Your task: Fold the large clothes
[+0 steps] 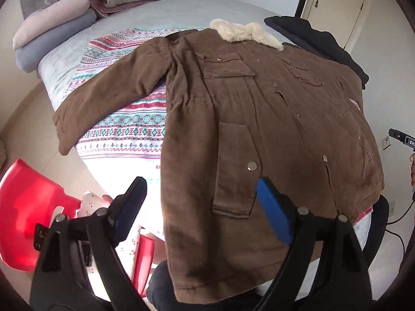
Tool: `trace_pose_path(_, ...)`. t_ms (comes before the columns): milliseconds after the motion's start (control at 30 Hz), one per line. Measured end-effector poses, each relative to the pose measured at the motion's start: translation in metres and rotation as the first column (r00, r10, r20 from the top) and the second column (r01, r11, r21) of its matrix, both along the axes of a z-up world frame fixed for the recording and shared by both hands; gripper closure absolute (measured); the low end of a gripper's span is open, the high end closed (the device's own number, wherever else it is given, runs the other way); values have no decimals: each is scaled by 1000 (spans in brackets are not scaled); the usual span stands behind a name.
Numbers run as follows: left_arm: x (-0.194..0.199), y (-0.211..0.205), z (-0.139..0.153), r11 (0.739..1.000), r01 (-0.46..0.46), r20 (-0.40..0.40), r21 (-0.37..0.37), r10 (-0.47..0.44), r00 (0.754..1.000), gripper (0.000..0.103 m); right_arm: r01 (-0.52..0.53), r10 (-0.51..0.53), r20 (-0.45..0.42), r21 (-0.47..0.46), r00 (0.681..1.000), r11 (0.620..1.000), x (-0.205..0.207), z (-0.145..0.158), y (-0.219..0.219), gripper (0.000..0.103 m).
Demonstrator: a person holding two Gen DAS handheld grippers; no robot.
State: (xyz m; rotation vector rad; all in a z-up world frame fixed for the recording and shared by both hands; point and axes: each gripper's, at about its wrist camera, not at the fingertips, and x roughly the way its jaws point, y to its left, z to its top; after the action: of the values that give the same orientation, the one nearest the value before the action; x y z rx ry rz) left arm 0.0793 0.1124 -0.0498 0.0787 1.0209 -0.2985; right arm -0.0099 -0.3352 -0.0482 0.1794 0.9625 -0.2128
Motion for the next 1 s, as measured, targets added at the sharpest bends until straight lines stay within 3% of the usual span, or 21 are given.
trace_pose_path(100, 25, -40, -16, 998, 67, 1, 12, -67, 998, 8, -66, 66, 16, -9, 998, 998, 43, -7, 34, 23)
trace_pose_path(233, 58, -91, -50, 987, 118, 18, 113, -120, 993, 8, -132, 133, 6, -84, 991, 988, 98, -35, 76, 23)
trace_pose_path(300, 69, -99, -70, 979, 135, 38, 154, -142, 989, 8, -149, 150, -2, -117, 989, 982, 117, -58, 87, 23)
trace_pose_path(367, 76, -93, -99, 967, 162, -21, 195, -161, 987, 8, -154, 151, -38, -107, 988, 982, 129, -85, 88, 22)
trace_pose_path(400, 78, -85, -110, 970, 174, -67, 169, -165, 984, 7, -154, 149, -61, -99, 987, 983, 130, -100, 84, 22)
trace_pose_path(467, 76, -56, -109, 986, 167, -104, 22, -164, 981, 8, -156, 154, -31, -53, 988, 986, 120, -111, 73, 21)
trace_pose_path(533, 78, -29, -100, 984, 157, -182, -84, -170, 969, 8, -167, 167, -14, -22, 986, 986, 110, -106, 62, 19)
trace_pose_path(600, 79, 3, -85, 982, 121, -176, -147, -146, 973, 8, -183, 182, -36, -13, 983, 983, 103, -100, 54, 18)
trace_pose_path(700, 88, 60, -62, 994, -7, -89, -107, -3, 996, 8, -178, 179, -47, 19, 983, 984, 93, -89, 39, 18)
trace_pose_path(800, 111, 127, -56, 980, -191, -43, -47, 189, 981, 8, -138, 140, -48, 56, 989, 989, 90, -79, 31, 18)
trace_pose_path(867, 136, 172, -61, 944, -331, -30, 12, 331, 943, 8, -130, 133, -43, 69, 990, 989, 91, -74, 31, 18)
trace_pose_path(933, 160, 214, -71, 884, -460, -26, 86, 464, 886, 8, -129, 132, -37, 70, 991, 989, 93, -70, 32, 18)
trace_pose_path(1000, 180, 249, -82, 834, -543, -46, 102, 549, 835, 8, -128, 130, -33, 61, 991, 990, 96, -67, 35, 18)
